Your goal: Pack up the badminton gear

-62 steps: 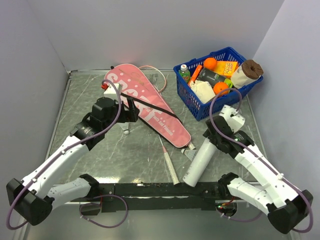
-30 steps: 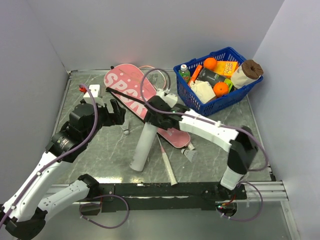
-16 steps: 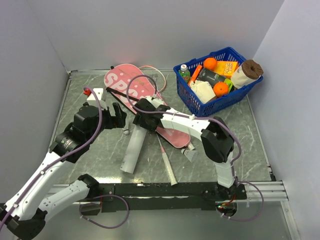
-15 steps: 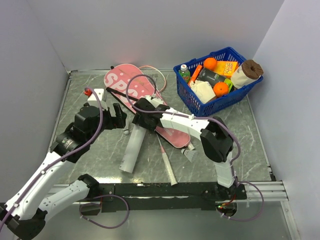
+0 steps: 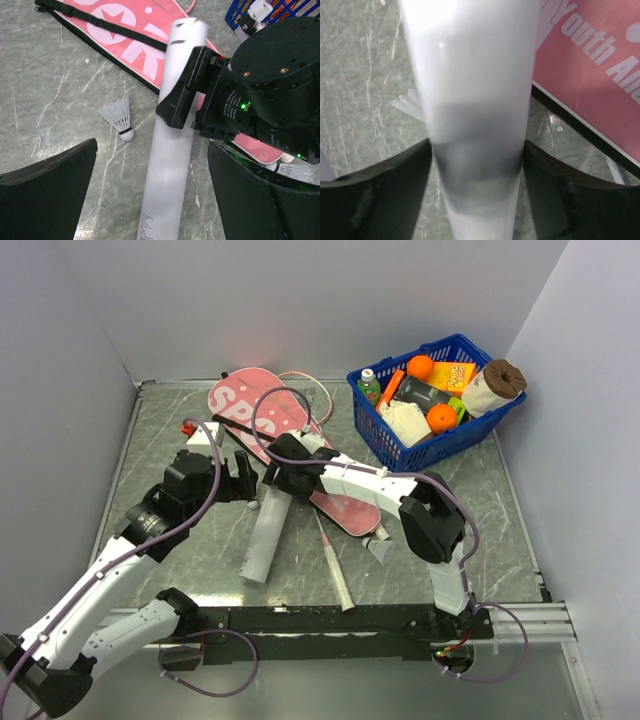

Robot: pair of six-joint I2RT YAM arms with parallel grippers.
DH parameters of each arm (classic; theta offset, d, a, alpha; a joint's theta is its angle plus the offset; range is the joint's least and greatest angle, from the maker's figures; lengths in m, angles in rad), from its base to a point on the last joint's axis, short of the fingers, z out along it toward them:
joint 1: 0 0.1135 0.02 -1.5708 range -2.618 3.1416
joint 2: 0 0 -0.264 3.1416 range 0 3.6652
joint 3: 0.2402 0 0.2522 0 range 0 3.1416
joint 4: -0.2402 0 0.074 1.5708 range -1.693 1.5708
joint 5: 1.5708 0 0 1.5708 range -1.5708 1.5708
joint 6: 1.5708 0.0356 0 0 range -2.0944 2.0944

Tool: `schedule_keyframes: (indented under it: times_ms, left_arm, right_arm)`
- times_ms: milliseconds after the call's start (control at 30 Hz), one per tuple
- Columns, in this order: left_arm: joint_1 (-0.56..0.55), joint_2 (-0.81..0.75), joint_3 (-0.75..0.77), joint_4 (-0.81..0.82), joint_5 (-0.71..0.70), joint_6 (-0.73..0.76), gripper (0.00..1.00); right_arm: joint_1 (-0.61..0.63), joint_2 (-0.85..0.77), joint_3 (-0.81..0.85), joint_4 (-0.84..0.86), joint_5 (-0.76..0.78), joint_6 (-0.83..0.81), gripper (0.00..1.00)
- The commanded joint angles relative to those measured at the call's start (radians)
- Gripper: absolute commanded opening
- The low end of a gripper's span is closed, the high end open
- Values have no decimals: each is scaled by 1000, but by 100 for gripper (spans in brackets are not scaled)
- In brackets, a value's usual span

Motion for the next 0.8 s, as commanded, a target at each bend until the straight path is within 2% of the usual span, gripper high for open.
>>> schedule_keyframes:
  times_ms: [0, 133, 400, 500, 600, 767]
  left_arm:
    - [-5, 19, -5, 47, 7, -15, 97]
    - [-5, 28, -7, 50, 13, -15, 97]
    - [-5, 54, -14, 63, -10, 0, 96]
    - [-5, 100, -4, 60, -56, 17, 97]
    - [-5, 177, 25, 56, -112, 50, 96]
    - [-3, 298, 47, 122, -142, 152, 96]
  right_arm:
    - [-10, 14, -16, 32, 5, -2, 82]
    - [-21, 25, -43, 43, 4, -3, 88]
    - [-33, -17, -114, 62, 25, 1, 88]
    - [-48, -95, -193, 79, 37, -3, 88]
    - [-58, -239, -298, 100, 86, -26, 89]
    - [-56, -396, -402, 91, 131, -130, 89]
